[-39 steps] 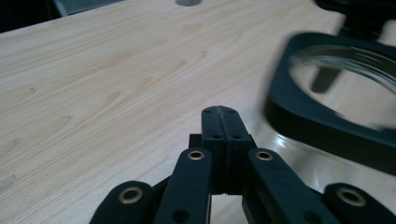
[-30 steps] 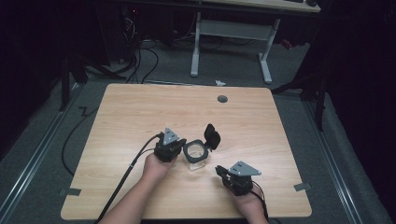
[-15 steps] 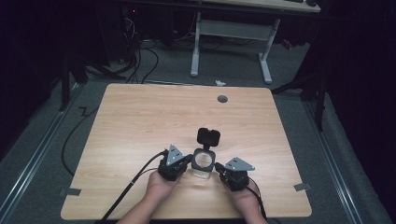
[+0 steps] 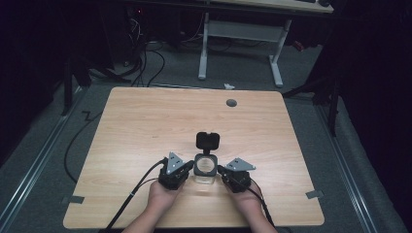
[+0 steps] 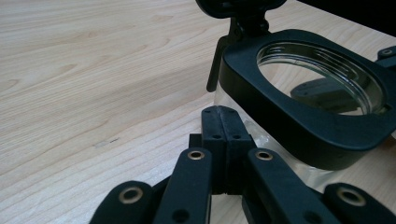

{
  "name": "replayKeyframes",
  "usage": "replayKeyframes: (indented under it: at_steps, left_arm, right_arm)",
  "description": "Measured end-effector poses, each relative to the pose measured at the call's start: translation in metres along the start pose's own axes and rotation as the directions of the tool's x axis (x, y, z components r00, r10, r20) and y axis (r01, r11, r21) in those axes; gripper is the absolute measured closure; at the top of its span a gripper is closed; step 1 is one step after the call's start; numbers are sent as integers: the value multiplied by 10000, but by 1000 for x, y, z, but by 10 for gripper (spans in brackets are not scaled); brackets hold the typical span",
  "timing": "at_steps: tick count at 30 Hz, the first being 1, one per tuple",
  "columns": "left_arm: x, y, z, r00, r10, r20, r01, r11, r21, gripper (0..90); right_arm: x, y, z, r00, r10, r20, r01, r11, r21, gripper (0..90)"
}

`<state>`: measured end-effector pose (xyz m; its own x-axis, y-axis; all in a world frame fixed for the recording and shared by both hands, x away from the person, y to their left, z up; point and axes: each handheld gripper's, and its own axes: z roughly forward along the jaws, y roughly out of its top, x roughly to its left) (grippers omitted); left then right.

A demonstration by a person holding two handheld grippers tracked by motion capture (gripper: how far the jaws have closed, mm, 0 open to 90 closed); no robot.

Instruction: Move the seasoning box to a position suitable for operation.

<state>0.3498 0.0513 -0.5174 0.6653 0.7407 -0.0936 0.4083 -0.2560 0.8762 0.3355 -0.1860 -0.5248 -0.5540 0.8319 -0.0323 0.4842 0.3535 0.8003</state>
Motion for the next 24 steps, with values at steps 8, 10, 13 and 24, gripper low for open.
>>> replayKeyframes:
  at_steps: [8, 10, 13, 24]
  left_arm:
    - [4, 0, 3, 9998, -37, -172, 39, 10000, 84, 900]
    - [7, 2, 2, 9994, -198, -269, 199, 9998, 14, 900]
    - [14, 8, -1, 9982, -358, -480, 348, 9992, -197, 900]
    - [30, 27, 0, 9929, -604, -1020, 559, 9974, -461, 900]
  right_arm:
    - [-3, 4, 5, 10000, -49, -40, 50, 10000, 19, 893]
    - [-7, 5, 1, 10000, -33, 43, 33, 10000, -66, 894]
    - [-12, 7, -5, 9999, 90, 144, -86, 9996, -276, 900]
    - [-24, 23, -9, 9987, 491, 134, -480, 9964, -698, 900]
